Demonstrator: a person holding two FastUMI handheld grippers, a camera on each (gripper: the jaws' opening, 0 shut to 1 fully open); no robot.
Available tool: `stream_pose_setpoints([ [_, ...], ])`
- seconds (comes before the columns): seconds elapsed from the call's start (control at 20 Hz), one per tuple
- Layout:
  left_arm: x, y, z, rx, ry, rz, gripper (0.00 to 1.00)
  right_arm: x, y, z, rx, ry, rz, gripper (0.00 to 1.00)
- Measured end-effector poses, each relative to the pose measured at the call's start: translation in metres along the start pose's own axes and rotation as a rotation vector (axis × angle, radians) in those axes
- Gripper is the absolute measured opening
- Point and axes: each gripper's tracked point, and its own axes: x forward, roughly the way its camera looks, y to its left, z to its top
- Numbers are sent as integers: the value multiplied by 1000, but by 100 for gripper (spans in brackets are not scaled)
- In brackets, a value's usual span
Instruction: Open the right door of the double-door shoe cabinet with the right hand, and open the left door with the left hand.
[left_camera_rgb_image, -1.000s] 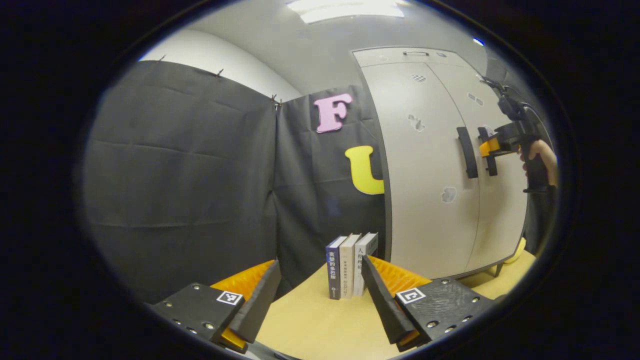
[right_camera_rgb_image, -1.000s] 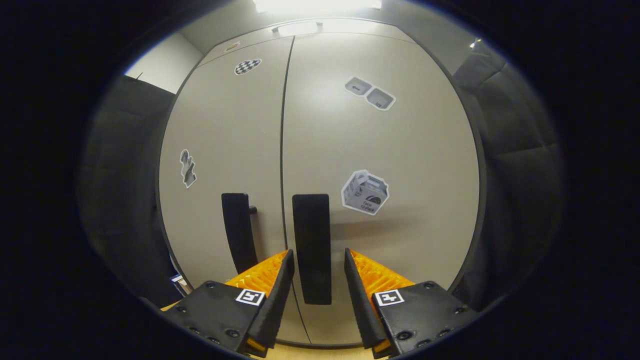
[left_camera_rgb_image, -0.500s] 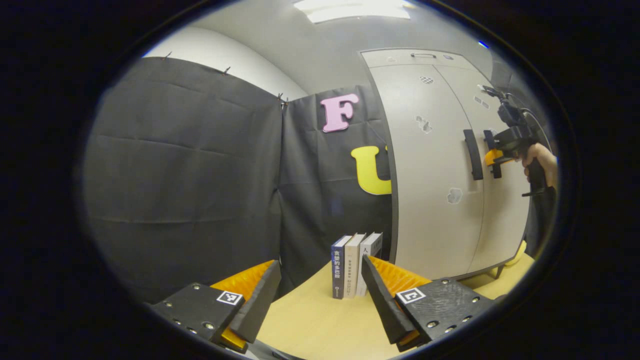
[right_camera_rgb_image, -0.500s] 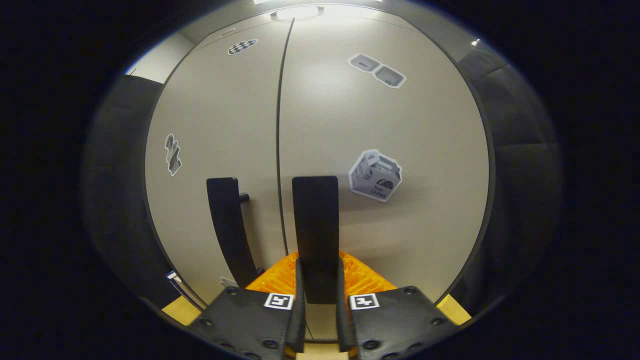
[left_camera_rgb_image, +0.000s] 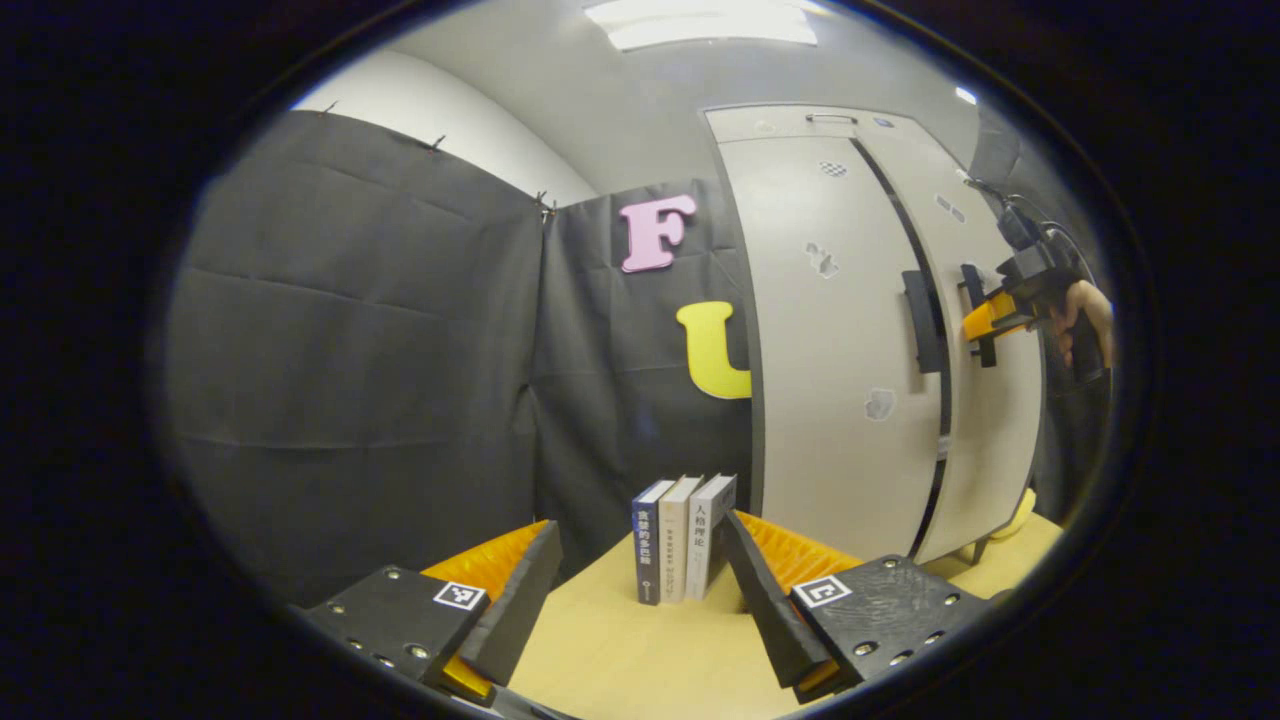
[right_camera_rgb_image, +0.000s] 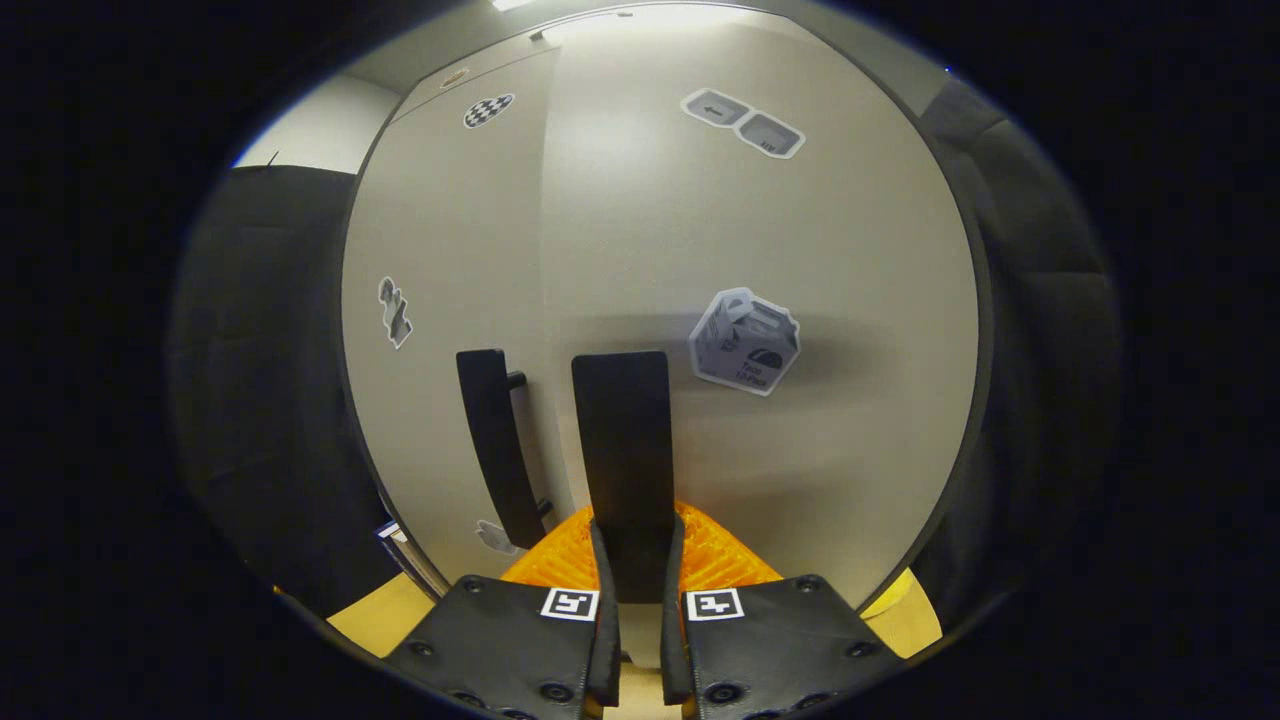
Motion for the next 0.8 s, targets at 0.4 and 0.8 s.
stream_pose_setpoints([
  [0.4, 4, -38, 8, 11, -14, -104, 95, -10, -8, 1, 11, 8, 63, 18],
  [0.8, 9, -79, 18, 25, -29, -171, 95, -26, -19, -1, 13, 23, 98, 18],
])
